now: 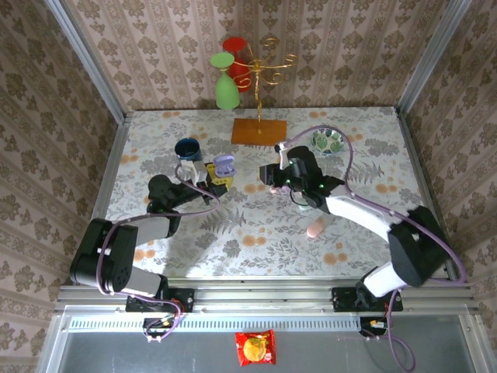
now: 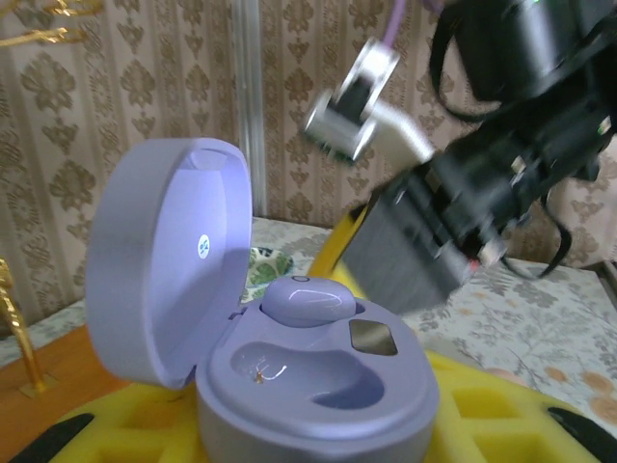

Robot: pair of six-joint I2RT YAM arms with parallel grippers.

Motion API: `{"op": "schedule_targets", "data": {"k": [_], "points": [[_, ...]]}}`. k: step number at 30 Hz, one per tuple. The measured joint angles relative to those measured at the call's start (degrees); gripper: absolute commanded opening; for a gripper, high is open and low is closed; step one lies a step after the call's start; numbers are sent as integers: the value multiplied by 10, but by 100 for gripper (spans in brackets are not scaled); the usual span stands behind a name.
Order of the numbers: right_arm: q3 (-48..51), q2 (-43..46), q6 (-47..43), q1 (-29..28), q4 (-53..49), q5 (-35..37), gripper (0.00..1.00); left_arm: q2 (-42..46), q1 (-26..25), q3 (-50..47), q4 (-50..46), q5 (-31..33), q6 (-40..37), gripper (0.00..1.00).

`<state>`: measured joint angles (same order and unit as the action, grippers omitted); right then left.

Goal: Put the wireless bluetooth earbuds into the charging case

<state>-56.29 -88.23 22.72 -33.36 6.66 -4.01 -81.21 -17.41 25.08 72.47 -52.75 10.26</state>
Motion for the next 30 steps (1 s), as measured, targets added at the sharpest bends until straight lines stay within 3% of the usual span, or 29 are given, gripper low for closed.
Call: {"op": "schedule_targets", "data": {"k": [16,30], "points": [[-381,-385,11,-3,-119,-192,54,45,7,-22,0,15,0,41],[-610,-559,-46,-13,-238,-235,53,45,7,-22,0,12,0,42]]}}
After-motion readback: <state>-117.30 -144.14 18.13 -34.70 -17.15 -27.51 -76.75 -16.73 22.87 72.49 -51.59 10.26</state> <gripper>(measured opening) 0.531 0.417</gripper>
